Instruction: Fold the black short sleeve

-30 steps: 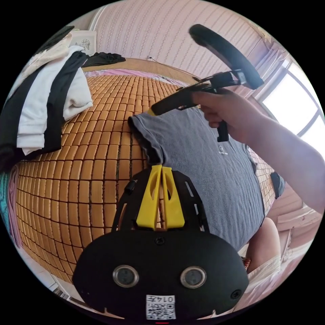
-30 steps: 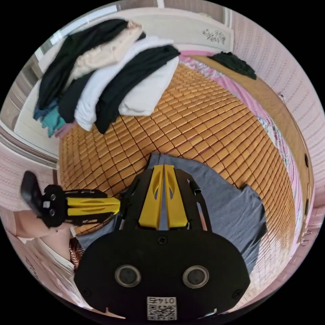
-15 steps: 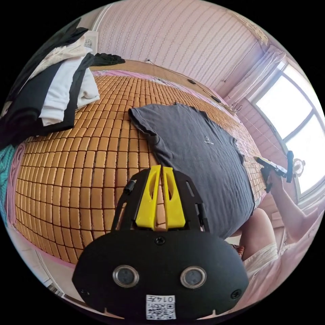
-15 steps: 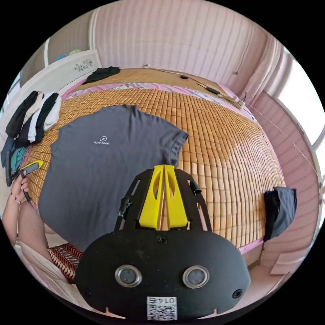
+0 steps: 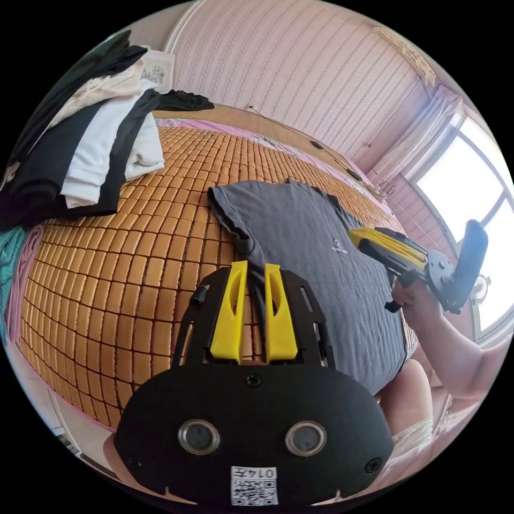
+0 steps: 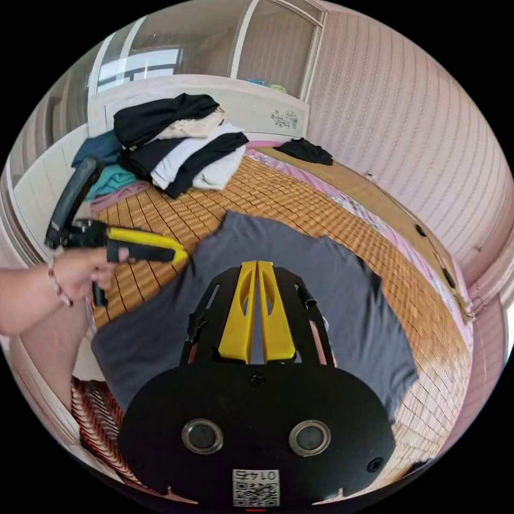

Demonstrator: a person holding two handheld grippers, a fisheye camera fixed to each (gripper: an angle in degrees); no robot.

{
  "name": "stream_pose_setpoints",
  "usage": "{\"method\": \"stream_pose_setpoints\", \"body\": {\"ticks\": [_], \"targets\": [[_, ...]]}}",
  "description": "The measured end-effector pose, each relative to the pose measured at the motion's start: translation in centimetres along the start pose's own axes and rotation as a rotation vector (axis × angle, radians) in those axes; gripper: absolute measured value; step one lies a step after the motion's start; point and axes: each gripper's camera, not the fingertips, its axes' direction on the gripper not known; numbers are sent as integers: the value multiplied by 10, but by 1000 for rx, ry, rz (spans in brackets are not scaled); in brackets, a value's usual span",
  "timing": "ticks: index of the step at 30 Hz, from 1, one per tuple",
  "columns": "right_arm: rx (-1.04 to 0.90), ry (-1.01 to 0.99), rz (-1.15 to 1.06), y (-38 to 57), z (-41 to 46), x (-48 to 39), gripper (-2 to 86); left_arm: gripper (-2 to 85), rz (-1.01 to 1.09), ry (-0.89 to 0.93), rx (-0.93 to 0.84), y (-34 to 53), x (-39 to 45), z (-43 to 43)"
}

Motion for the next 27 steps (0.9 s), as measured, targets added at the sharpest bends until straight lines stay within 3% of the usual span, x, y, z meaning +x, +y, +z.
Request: {"method": "stream_pose_setpoints", "body": {"ticks": [6, 13, 17, 20, 27], "targets": [[-146, -174, -21, -84, 95, 3, 86, 72, -78, -3, 49, -10, -13, 8], [-283, -123, -26, -121, 167, -4, 110, 60, -105, 30, -6, -17, -20, 35], [-324, -89, -24, -127, 195, -3, 66, 46, -110, 26, -16, -16, -24, 40], [-329, -83, 5, -133, 193, 14, 26, 44, -107, 37, -22, -14, -25, 42], [-107, -140, 318, -85, 106, 121, 34, 51, -11, 143, 38, -8, -18, 35]]}}
